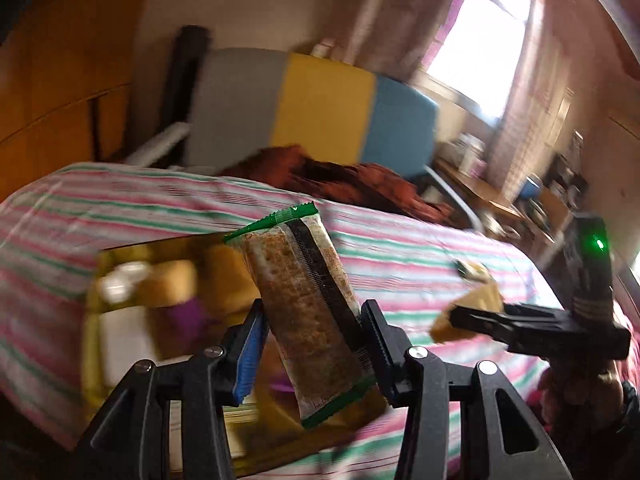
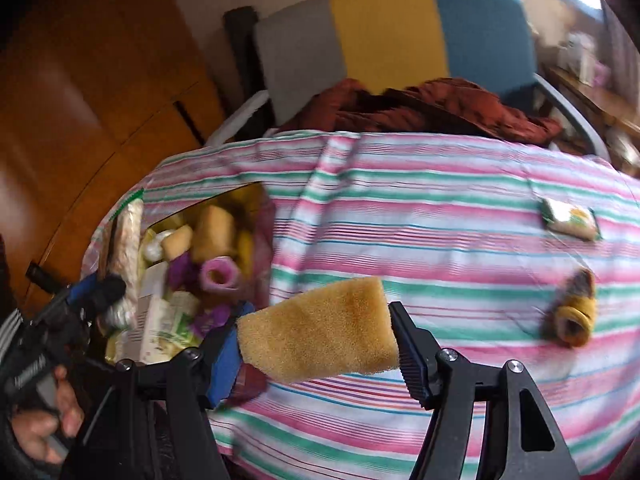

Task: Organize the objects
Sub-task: 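Carry the cracker pack and sponge piece over the gold tray, then release the cracker pack and sponge piece into the gold tray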

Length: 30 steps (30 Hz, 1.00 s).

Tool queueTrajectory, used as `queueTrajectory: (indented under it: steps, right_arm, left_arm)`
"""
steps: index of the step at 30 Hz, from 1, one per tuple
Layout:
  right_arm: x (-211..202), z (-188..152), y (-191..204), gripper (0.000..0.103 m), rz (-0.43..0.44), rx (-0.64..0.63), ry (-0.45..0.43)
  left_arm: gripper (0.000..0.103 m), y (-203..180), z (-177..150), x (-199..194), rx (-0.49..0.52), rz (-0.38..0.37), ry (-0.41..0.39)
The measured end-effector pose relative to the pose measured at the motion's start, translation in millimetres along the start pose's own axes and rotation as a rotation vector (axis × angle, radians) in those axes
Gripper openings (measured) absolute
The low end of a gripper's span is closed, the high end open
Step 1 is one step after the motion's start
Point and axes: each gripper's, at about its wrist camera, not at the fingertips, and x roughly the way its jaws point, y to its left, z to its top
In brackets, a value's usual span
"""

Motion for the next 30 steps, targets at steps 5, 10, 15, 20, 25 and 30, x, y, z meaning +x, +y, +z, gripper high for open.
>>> queueTrajectory:
  steps: [5, 10, 15, 20, 25, 30]
  right_arm:
    - [16, 7, 45, 0.068, 0.063, -0.095, 0.018]
    - [30, 3, 85, 0.068, 0.136, -0.169, 0.045]
    - [48, -2, 115, 0.068, 0.154, -0.218, 0.075]
    - [64, 12, 135, 0.070, 0.153, -0.245, 0.071]
    - [84, 33, 156, 0.070, 0.172, -0.270, 0.071]
    - [108, 53, 178, 0.097, 0.203, -0.287, 0.078]
  left_arm:
    - [0.048, 57, -6, -27, -0.088, 0.114, -0.036]
    - [0.048, 99, -20, -36, -0.152, 0.181, -0.023]
    - [0.048, 119, -28, -32, -0.203, 0.186, -0.006]
    - [0.048, 119, -33, -24, -0.193, 0.181, 0.013]
    - [0.048, 118, -37, -15, -0.174, 0.190, 0.039]
    - [0.048, 123, -45, 0, -0.182, 0.207, 0.097]
